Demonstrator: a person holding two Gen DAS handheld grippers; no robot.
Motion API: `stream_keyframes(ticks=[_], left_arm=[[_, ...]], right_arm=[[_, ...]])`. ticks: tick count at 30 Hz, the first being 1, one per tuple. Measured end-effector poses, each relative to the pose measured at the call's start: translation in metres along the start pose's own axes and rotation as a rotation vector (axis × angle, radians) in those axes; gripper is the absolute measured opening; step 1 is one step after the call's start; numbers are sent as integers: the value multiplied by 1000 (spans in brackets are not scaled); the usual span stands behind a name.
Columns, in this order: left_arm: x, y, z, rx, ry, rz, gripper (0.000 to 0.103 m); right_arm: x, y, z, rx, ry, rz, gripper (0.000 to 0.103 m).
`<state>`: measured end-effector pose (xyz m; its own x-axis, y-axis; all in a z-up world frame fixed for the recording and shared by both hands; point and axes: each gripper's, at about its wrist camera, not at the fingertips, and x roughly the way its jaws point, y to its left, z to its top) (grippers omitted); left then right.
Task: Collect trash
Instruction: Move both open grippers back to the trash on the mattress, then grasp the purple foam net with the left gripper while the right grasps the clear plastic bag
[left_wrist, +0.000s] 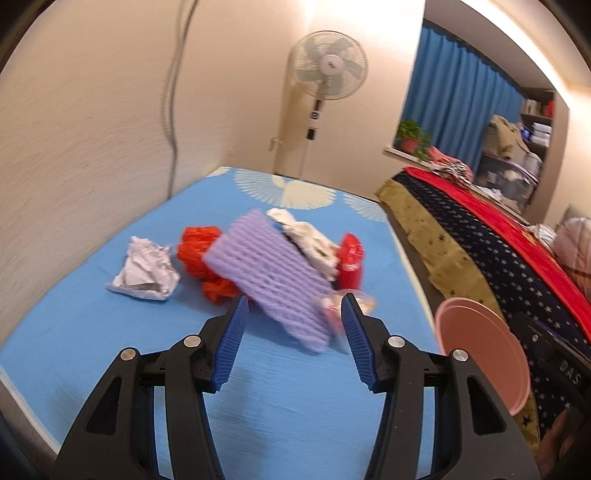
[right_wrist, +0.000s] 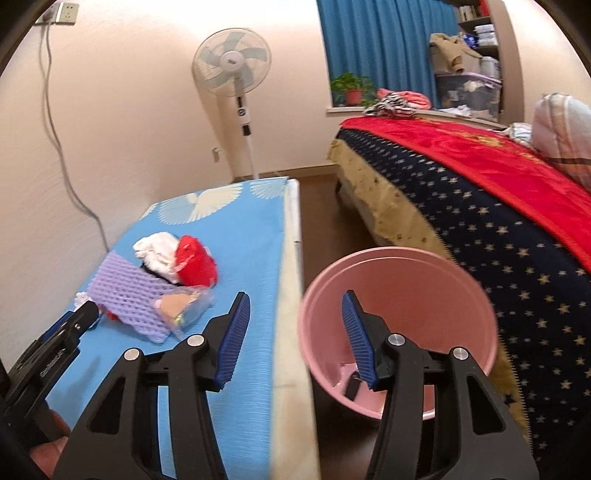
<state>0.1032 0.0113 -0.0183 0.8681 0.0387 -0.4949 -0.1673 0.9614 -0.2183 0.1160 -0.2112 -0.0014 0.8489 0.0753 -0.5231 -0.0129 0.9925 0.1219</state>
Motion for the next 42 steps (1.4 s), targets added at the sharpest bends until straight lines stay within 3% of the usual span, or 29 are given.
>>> stream_keyframes(ticks=[6,14,25,28,30,34,38,42], left_arm=[[14,14,0,-19,12,27,43],[31,27,3,-38,25,40,41],[47,48,17,-100,26,46,41],[52,51,20,-117,35,42,44],[59,53,21,-130,50,44,51],[65,55,21,-145,57,43,51],[69,52,23,-136,61,24,48],[68,46,25,-102,61,14,25]], right_arm=[[27,22,-5,-9,42,85,49],[59,54,-10,-13,79,151,49],[106,67,-9,82,155,220,52],[120,69,-9,106,187,235,59],[129,71,-12,118,217,249,60],[138,75,-14,118,239,263,60],[141,80,-14,99,247,288,50],[137,88,-14,54,243,312,29]])
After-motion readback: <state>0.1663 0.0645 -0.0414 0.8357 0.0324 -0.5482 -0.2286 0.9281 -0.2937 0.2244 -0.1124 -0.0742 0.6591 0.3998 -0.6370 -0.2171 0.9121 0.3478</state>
